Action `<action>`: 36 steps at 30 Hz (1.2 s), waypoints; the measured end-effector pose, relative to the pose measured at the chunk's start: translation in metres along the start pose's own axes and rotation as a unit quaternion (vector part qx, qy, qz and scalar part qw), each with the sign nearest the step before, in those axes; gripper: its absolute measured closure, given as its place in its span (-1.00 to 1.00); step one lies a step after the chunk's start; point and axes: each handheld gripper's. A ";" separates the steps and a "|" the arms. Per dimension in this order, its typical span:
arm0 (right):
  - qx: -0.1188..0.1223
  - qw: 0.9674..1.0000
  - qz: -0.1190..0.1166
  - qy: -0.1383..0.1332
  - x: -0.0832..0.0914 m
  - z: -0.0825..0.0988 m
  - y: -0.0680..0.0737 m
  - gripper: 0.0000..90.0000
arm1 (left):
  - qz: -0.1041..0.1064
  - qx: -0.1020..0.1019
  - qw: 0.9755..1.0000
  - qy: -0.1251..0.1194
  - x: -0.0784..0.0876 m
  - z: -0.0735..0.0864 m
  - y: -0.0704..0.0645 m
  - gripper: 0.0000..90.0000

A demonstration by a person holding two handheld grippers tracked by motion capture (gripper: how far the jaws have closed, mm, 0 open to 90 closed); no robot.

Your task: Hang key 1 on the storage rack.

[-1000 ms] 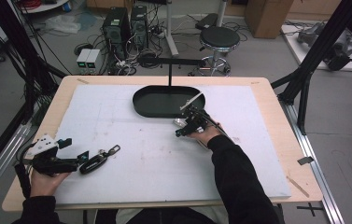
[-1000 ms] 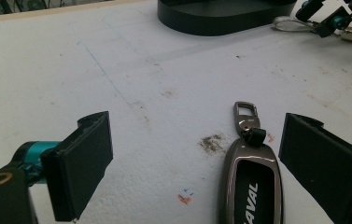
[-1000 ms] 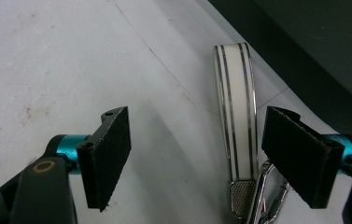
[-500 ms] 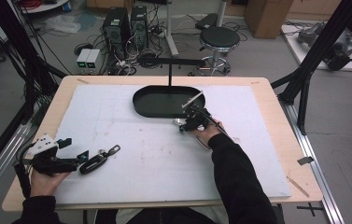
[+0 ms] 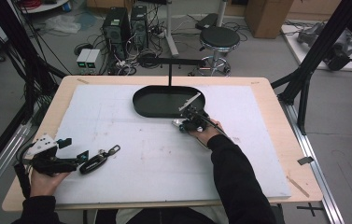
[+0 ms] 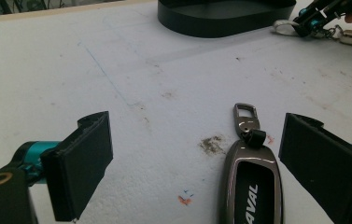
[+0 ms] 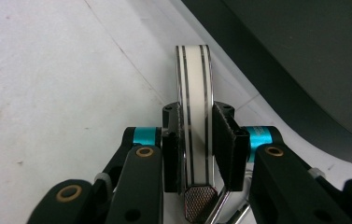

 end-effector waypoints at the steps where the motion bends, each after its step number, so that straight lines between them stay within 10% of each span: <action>1: 0.002 1.000 0.000 -0.001 0.000 0.000 0.000 0.66 | -0.001 0.000 1.000 0.000 0.000 0.000 0.000 -0.77; 17: -0.054 0.993 -0.050 -0.096 0.045 0.007 -0.016 0.67 | -0.002 0.000 1.000 -0.001 0.001 0.000 -0.001 -0.77; 36: -0.052 0.982 -0.058 -0.175 0.127 0.012 -0.026 0.67 | 0.002 -0.003 1.000 0.003 0.000 0.000 -0.002 -0.77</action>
Point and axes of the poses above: each handheld gripper's, and its own axes: x roughly backward along the jaws, z roughly out of its underside, y roughly to its left, and after that the axes turned 7 degrees about -z, right-handed
